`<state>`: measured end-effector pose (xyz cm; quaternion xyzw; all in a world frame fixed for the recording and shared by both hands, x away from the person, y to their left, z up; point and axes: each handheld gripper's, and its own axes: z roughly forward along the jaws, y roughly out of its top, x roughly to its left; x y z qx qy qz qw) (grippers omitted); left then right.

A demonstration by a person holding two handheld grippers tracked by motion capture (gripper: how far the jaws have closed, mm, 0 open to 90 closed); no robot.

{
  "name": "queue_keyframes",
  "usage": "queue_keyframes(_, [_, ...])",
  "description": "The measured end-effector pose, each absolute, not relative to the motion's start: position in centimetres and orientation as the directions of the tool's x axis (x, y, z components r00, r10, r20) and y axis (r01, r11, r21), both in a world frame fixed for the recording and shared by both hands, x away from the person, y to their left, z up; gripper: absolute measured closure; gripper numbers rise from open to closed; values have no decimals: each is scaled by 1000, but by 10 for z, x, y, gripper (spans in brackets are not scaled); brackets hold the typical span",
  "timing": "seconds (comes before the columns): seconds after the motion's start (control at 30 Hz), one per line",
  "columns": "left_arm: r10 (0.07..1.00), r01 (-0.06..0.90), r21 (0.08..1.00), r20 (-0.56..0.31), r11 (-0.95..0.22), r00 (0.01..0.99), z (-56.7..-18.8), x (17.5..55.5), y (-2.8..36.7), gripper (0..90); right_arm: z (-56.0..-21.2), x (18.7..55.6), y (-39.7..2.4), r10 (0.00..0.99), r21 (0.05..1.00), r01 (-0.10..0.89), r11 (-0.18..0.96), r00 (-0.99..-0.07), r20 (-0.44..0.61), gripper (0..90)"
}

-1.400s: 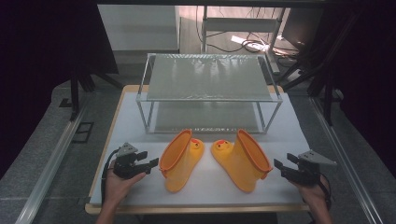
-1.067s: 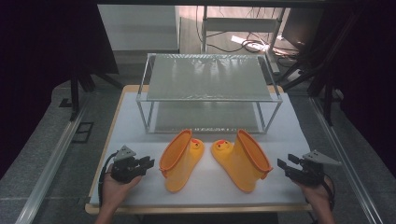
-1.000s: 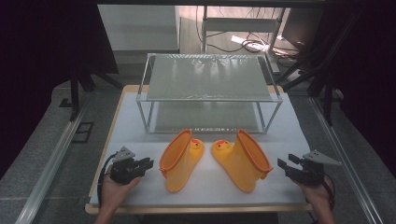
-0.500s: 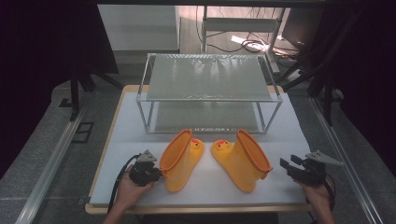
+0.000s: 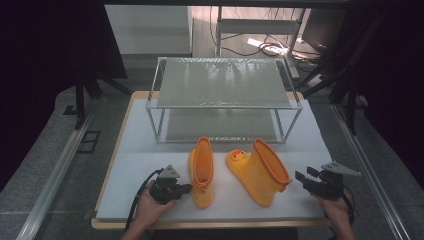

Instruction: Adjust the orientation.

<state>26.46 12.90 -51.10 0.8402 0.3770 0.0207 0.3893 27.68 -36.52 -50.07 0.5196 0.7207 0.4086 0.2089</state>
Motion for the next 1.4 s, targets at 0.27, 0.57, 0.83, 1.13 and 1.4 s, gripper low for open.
queue_keyframes(0.27, [620,604,666,-263,-438,739,-511,267,108,899,-502,277,-365,920,801,585,129,-373,124,428])
queue_keyframes(0.57, [727,633,692,-228,-347,648,-500,285,140,881,-501,277,-369,922,803,583,119,-364,128,427])
queue_keyframes(0.83, [823,702,668,-238,-246,516,-513,352,160,892,-503,278,-364,918,799,585,135,-378,121,427])
queue_keyframes(1.13, [814,702,663,-242,-260,529,-517,364,153,900,-505,279,-365,919,796,590,132,-375,125,427])
queue_keyframes(1.4, [792,684,679,-249,-268,557,-517,360,140,900,-506,280,-363,916,793,592,142,-383,121,427])
